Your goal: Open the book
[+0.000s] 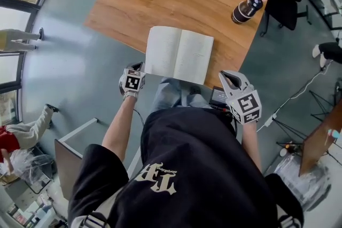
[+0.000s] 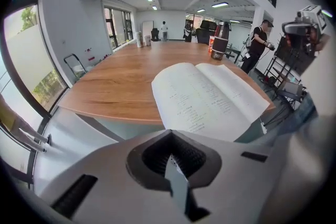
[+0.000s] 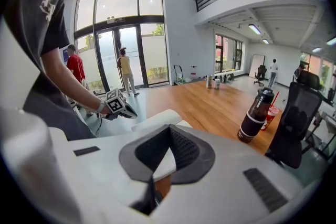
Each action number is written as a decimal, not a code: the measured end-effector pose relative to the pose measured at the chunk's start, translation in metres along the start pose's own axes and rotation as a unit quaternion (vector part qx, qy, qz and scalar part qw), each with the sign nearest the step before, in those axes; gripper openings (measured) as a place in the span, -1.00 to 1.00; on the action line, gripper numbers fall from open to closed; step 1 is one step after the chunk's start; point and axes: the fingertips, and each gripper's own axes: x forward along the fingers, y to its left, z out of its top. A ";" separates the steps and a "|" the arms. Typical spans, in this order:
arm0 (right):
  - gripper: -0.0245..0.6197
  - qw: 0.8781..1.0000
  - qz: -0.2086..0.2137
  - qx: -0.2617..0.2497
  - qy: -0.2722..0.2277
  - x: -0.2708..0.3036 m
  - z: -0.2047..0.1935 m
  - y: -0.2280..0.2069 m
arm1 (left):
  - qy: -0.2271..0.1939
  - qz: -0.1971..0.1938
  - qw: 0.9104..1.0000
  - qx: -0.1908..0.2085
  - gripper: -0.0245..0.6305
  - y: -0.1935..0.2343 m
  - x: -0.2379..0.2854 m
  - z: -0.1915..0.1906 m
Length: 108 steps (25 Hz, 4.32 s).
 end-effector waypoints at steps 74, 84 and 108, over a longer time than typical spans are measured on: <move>-0.96 0.994 -0.101 0.037 0.016 -0.093 -0.069 -0.041 | 0.015 -0.208 0.952 0.224 -0.76 -0.288 0.047 0.065; -0.96 0.993 -0.109 0.046 0.020 -0.114 -0.090 -0.050 | 0.034 -0.183 0.942 0.280 -0.58 -0.306 0.060 0.052; -0.96 0.998 -0.055 0.028 0.022 -0.063 -0.074 -0.044 | 0.021 -0.056 0.969 0.240 -0.54 -0.207 0.036 0.069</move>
